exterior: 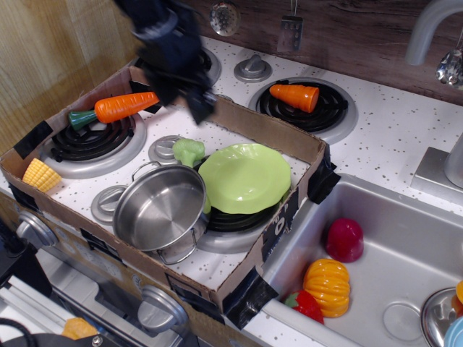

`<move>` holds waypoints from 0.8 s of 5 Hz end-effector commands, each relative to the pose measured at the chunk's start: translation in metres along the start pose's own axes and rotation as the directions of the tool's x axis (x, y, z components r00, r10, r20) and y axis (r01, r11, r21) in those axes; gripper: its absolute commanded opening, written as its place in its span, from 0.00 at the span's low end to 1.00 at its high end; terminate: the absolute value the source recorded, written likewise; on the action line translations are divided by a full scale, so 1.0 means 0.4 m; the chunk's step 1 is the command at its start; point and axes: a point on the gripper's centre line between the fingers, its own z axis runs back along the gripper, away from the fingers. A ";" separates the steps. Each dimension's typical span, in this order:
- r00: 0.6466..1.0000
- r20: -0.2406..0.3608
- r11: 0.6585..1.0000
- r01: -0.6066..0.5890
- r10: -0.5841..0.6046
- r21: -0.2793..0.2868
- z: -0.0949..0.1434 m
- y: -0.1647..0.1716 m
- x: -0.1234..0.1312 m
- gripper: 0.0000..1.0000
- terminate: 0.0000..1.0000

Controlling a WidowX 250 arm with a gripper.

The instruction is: Put carrot on plate

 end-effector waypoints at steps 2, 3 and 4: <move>0.997 0.021 0.995 0.066 -0.068 0.079 0.084 0.257 0.047 1.00 0.00; 0.999 0.023 0.997 0.046 -0.048 0.062 0.071 0.253 0.026 1.00 0.00; 0.999 0.042 0.997 0.030 -0.033 0.076 0.053 0.225 -0.006 1.00 0.00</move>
